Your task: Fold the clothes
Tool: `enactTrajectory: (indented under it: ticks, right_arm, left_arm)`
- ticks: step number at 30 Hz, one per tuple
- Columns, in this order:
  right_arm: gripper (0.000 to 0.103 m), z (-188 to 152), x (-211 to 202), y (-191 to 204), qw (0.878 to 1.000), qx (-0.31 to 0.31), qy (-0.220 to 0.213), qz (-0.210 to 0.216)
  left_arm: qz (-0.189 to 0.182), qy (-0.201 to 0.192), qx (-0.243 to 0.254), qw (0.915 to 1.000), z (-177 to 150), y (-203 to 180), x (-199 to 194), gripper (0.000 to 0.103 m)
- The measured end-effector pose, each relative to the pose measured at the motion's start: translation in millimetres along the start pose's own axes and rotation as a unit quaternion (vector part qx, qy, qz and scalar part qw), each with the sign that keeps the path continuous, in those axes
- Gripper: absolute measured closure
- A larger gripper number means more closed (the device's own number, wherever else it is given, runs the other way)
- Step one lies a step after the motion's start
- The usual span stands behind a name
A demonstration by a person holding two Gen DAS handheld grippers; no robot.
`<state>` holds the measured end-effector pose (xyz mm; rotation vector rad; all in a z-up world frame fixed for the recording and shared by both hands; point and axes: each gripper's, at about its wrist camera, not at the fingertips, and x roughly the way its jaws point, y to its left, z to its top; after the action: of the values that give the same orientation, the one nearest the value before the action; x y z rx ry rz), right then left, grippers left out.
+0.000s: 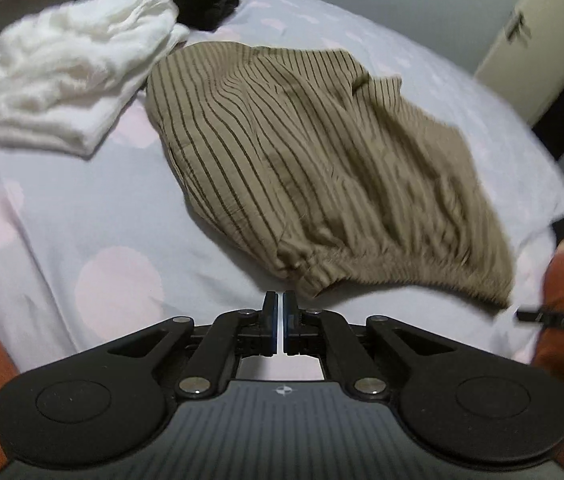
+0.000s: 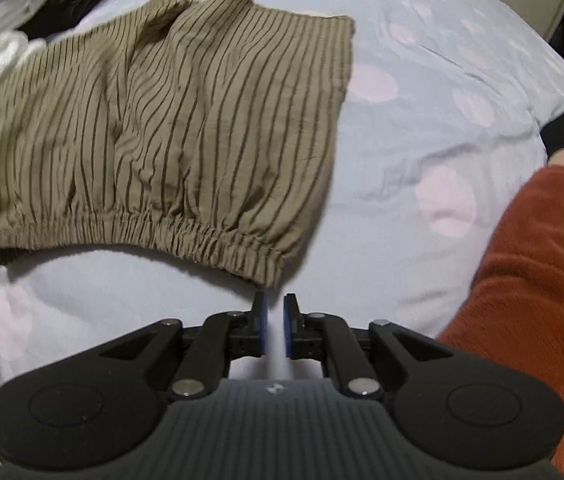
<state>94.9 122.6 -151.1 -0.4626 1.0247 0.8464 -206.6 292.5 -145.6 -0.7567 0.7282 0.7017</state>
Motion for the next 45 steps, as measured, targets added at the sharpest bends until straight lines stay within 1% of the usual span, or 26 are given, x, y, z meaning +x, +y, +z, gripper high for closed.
enactTrajectory:
  ticks: [1, 2, 3, 5, 6, 7, 8, 10, 11, 14, 17, 19, 20, 21, 22, 23, 25, 27, 29, 31, 35, 37, 39, 40, 43, 45]
  right_arm:
    - [0.075, -1.5, -4.8, -4.6, 1.0, 0.013, -0.006, 0.012]
    - [0.069, -2.3, -9.4, -9.3, 0.999, 0.029, -0.016, 0.029]
    - [0.066, -3.0, -13.9, -14.1, 0.998, 0.044, -0.026, 0.046]
    - [0.063, 0.5, -9.7, -24.3, 0.994, 0.089, -0.032, 0.063]
    - [0.059, 2.3, -7.2, -29.4, 0.991, 0.111, -0.035, 0.071]
    - [0.058, 4.2, -4.7, -34.5, 0.987, 0.134, -0.037, 0.078]
    - [0.058, 6.1, -2.1, -39.7, 0.983, 0.156, -0.04, 0.086]
    - [0.057, 6.3, 13.9, -50.5, 0.971, 0.213, -0.027, 0.108]
    - [0.057, 5.5, 22.9, -55.7, 0.963, 0.241, -0.02, 0.119]
    - [0.057, -0.1, 44.7, -64.9, 0.946, 0.291, -0.009, 0.142]
    - [0.057, -3.3, 57.2, -65.4, 0.939, 0.306, -0.016, 0.158]
    - [0.057, -3.7, 65.1, -65.2, 0.932, 0.316, -0.022, 0.175]
    - [0.057, -2.3, 66.7, -63.4, 0.932, 0.313, -0.024, 0.179]
    - [0.061, -0.7, 67.9, -61.4, 0.933, 0.309, -0.026, 0.184]
    - [0.064, 0.8, 69.1, -59.5, 0.933, 0.305, -0.027, 0.188]
    - [0.071, 2.0, 68.8, -57.1, 0.936, 0.297, -0.031, 0.184]
    - [0.072, 2.0, 67.8, -57.4, 0.934, 0.3, -0.033, 0.193]
    - [0.07, -1.8, 69.7, -63.2, 0.923, 0.319, -0.032, 0.21]
    - [0.07, -4.8, 72.7, -68.0, 0.914, 0.336, -0.029, 0.223]
    - [0.07, -4.6, 75.9, -67.7, 0.911, 0.34, -0.024, 0.231]
    - [0.07, -3.3, 78.4, -60.1, 0.914, 0.325, -0.023, 0.24]
    - [0.074, -3.3, 81.0, -58.9, 0.913, 0.322, -0.021, 0.251]
    - [0.087, -5.0, 82.7, -59.9, 0.91, 0.324, -0.018, 0.257]
    - [0.09, -7.1, 79.5, -62.2, 0.911, 0.323, -0.021, 0.254]
    - [0.093, -10.9, 55.3, -69.5, 0.908, 0.331, -0.049, 0.252]
    - [0.094, -12.3, 32.9, -72.5, 0.907, 0.336, -0.061, 0.248]
  left_arm:
    - [-0.015, 0.004, -0.018, 0.9997, 2.6, 3.4, 0.1, 0.089]
    - [-0.031, 0.007, -0.037, 0.9988, 5.3, 6.7, 0.9, 0.075]
    - [-0.049, 0.011, -0.059, 0.997, 8.2, 10.0, 2.8, 0.062]
    - [-0.081, 0.021, -0.102, 0.9912, 14.5, 16.0, 8.7, 0.05]
    - [-0.095, 0.027, -0.12, 0.9879, 18.2, 18.6, 13.2, 0.046]
    - [-0.104, 0.033, -0.132, 0.9852, 22.0, 20.8, 18.9, 0.045]
    - [-0.106, 0.04, -0.142, 0.9835, 24.9, 22.6, 25.7, 0.045]
    - [-0.103, 0.056, -0.159, 0.9803, 29.0, 26.0, 39.9, 0.045]
    - [-0.1, 0.062, -0.168, 0.9788, 30.2, 28.0, 46.0, 0.045]
    - [-0.091, 0.063, -0.178, 0.9778, 29.7, 31.7, 56.8, 0.047]
    - [-0.083, 0.067, -0.187, 0.9766, 28.0, 33.2, 68.5, 0.048]
    - [-0.077, 0.065, -0.185, 0.9776, 26.2, 30.7, 73.3, 0.057]
    - [-0.07, 0.061, -0.178, 0.9797, 25.5, 26.9, 74.5, 0.066]
    - [-0.057, 0.057, -0.168, 0.9825, 25.0, 23.6, 74.7, 0.084]
    - [-0.042, 0.051, -0.157, 0.9853, 24.5, 20.8, 73.8, 0.09]
    - [-0.029, 0.047, -0.153, 0.9867, 23.1, 19.8, 71.8, 0.094]
    - [-0.012, 0.042, -0.169, 0.9847, 18.1, 25.7, 63.3, 0.095]
    - [0.002, 0.037, -0.181, 0.9829, 12.7, 34.5, 54.8, 0.095]
    - [0.004, 0.039, -0.186, 0.9817, 6.2, 41.2, 52.3, 0.095]
    - [0.004, 0.041, -0.187, 0.9814, 2.8, 43.1, 54.9, 0.095]
    - [0.002, 0.037, -0.178, 0.9834, 4.3, 41.8, 58.4, 0.095]
    - [-0.002, 0.035, -0.179, 0.9833, 4.8, 43.0, 59.1, 0.095]
    - [-0.014, 0.035, -0.188, 0.9815, 3.5, 44.0, 53.2, 0.095]
    - [-0.021, 0.035, -0.193, 0.9804, 2.8, 44.4, 49.4, 0.095]
    - [-0.048, 0.04, -0.213, 0.975, 2.3, 43.1, 30.7, 0.095]
    - [-0.05, 0.049, -0.217, 0.9737, 2.2, 36.5, 16.0, 0.095]
